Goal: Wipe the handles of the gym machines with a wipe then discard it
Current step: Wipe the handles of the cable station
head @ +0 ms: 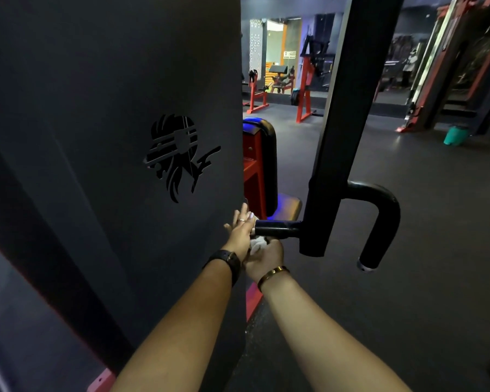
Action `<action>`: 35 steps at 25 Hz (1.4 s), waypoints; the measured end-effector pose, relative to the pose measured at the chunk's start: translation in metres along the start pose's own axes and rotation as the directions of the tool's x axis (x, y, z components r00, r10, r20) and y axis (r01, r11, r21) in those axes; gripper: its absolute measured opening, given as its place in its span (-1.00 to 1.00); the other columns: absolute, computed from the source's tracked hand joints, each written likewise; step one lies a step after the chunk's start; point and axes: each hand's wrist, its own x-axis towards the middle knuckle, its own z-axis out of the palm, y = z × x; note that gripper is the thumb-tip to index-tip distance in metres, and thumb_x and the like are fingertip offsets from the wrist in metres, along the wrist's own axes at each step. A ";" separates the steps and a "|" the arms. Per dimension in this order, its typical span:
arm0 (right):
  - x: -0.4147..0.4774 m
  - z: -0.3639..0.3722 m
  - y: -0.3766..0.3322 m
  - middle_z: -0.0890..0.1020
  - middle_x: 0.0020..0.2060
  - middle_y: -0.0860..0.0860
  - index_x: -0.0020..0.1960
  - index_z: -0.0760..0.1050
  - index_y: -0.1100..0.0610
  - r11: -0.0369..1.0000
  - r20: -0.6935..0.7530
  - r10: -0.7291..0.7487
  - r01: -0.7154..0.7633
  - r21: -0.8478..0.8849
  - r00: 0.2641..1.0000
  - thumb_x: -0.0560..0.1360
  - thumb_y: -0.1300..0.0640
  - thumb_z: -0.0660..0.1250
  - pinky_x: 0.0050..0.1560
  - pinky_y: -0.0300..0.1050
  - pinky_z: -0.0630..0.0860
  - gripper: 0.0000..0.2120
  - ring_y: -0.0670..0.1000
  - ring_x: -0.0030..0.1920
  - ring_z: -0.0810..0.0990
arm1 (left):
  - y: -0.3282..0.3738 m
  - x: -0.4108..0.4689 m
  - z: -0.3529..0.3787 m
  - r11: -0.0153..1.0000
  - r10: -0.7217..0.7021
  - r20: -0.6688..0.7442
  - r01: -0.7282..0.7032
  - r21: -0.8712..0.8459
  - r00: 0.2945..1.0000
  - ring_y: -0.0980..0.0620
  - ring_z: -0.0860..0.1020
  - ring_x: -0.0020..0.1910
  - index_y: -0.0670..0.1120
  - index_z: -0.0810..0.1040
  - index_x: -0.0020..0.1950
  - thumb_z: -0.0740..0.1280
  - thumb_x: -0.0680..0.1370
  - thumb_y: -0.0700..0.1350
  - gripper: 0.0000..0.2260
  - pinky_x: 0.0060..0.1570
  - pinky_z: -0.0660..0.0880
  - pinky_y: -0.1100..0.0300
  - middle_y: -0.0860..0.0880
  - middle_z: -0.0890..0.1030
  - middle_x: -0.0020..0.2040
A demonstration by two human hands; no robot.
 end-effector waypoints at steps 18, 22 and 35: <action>-0.052 -0.026 -0.026 0.63 -0.15 0.04 -0.12 0.58 0.11 0.447 -0.001 -0.803 0.601 -0.663 0.596 0.55 0.13 0.30 -0.07 -0.22 0.48 -0.89 0.05 -0.07 0.59 | -0.001 -0.004 0.010 0.982 0.091 0.011 -0.088 -0.166 0.996 -0.01 0.17 0.49 0.08 0.22 0.51 0.08 0.68 -0.05 -0.62 0.26 0.11 0.24 -0.07 0.19 0.53; -0.039 -0.026 -0.039 0.54 0.15 0.03 0.19 0.54 0.19 -0.553 0.715 -0.640 0.478 -0.682 0.281 0.52 0.26 0.24 0.26 -0.15 0.42 -0.73 -0.06 0.20 0.44 | 0.000 -0.006 0.010 0.979 0.102 0.006 -0.100 -0.176 0.995 0.03 0.21 0.47 0.07 0.25 0.50 0.10 0.67 -0.07 -0.63 0.29 0.12 0.26 -0.06 0.23 0.51; -0.024 -0.028 -0.050 0.43 0.28 0.20 0.38 0.32 0.26 -0.932 0.782 -0.341 -0.296 -0.210 0.521 0.39 0.22 0.18 0.49 0.09 -0.17 -0.46 0.20 0.39 0.34 | -0.006 -0.002 0.005 0.971 0.092 0.051 -0.078 -0.225 0.994 0.15 0.30 0.33 0.16 0.37 0.40 0.10 0.66 -0.02 -0.69 0.24 0.20 0.21 0.00 0.34 0.45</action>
